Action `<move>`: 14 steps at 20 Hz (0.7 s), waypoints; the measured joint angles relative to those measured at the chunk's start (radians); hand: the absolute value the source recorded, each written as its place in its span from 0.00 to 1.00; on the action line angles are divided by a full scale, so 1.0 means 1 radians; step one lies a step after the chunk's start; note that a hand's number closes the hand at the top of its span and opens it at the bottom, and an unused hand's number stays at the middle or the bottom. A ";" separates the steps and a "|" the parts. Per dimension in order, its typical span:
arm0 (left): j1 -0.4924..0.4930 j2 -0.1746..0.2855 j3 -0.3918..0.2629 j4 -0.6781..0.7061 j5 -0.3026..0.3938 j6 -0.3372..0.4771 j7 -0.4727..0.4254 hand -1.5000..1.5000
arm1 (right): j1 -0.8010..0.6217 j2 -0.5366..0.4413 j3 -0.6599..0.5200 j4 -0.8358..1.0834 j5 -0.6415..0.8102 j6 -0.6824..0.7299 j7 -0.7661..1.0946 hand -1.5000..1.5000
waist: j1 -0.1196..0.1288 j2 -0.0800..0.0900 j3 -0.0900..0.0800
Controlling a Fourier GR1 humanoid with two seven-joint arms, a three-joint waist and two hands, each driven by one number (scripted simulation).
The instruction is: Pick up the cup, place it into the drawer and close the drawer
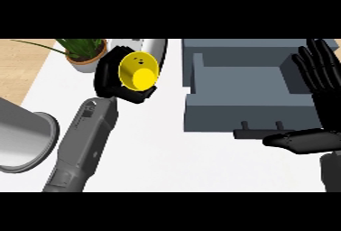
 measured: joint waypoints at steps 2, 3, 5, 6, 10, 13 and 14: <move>-0.031 -0.012 -0.051 -0.041 0.022 0.042 0.060 1.00 | 0.013 0.002 0.000 0.004 0.004 0.004 -0.019 0.00 | -0.004 0.000 0.000; -0.062 -0.016 -0.072 -0.062 0.035 0.071 0.102 1.00 | 0.003 -0.004 -0.008 0.017 0.001 0.008 -0.024 0.00 | -0.004 0.000 0.000; -0.100 -0.021 -0.093 -0.103 0.035 0.106 0.179 1.00 | 0.005 -0.013 -0.027 0.028 -0.009 0.016 -0.036 0.00 | -0.005 0.001 0.000; -0.125 -0.023 -0.121 -0.112 0.049 0.137 0.212 1.00 | -0.006 -0.012 -0.025 0.031 -0.006 0.010 -0.028 0.00 | -0.007 0.001 0.000; -0.253 -0.028 -0.175 -0.072 0.066 0.251 0.301 1.00 | -0.006 -0.010 -0.024 0.022 -0.008 0.011 -0.026 0.00 | -0.022 0.005 0.000; -0.358 -0.030 -0.195 0.011 0.077 0.307 0.367 1.00 | -0.009 0.004 -0.010 0.014 0.000 0.002 -0.025 0.00 | -0.032 0.009 0.000; -0.388 -0.030 -0.206 0.040 0.085 0.326 0.388 1.00 | -0.015 0.007 -0.007 0.016 0.003 -0.001 -0.026 0.00 | -0.035 0.010 0.000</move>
